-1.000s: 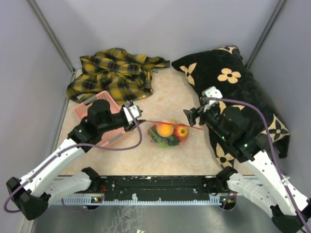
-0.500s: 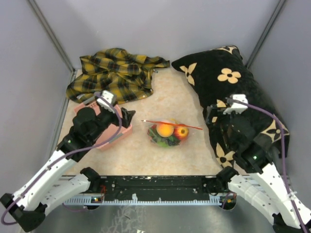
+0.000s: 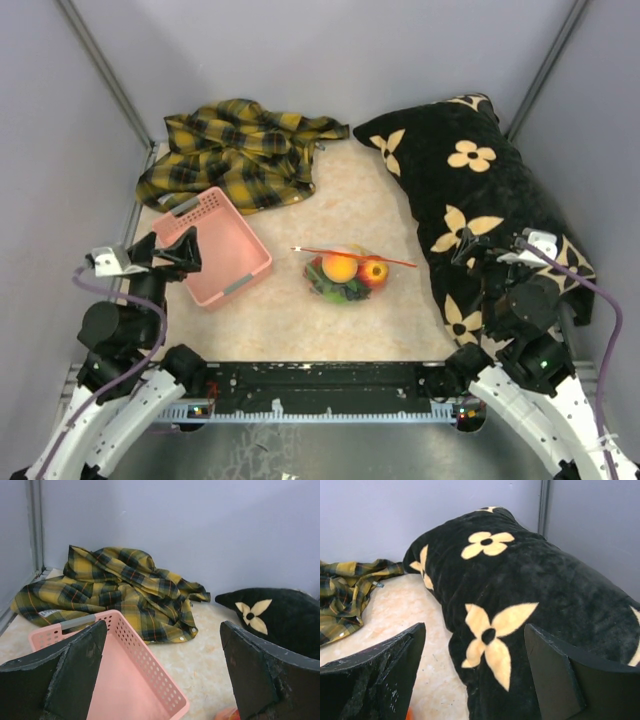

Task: Place the food in the zip-top bag and seal the zipper
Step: Reset both arms

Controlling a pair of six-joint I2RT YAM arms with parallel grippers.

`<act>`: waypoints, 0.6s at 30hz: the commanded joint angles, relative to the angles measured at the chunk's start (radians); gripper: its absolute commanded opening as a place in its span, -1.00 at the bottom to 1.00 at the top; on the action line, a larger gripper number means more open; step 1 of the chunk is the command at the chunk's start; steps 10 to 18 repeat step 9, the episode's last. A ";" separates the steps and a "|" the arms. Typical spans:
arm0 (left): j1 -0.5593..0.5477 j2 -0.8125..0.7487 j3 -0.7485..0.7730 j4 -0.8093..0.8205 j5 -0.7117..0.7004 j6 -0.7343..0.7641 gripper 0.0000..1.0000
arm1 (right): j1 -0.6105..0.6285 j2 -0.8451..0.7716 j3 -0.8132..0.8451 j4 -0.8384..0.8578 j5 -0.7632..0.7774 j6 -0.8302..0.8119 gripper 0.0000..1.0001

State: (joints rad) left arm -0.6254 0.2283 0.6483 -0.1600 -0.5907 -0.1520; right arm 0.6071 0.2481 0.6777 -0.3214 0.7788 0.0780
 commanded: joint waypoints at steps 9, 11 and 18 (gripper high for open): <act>0.006 -0.049 -0.040 0.037 -0.058 0.012 1.00 | -0.003 -0.026 -0.013 0.075 0.076 -0.024 0.61; 0.006 -0.049 -0.040 0.037 -0.058 0.012 1.00 | -0.003 -0.026 -0.013 0.075 0.076 -0.024 0.61; 0.006 -0.049 -0.040 0.037 -0.058 0.012 1.00 | -0.003 -0.026 -0.013 0.075 0.076 -0.024 0.61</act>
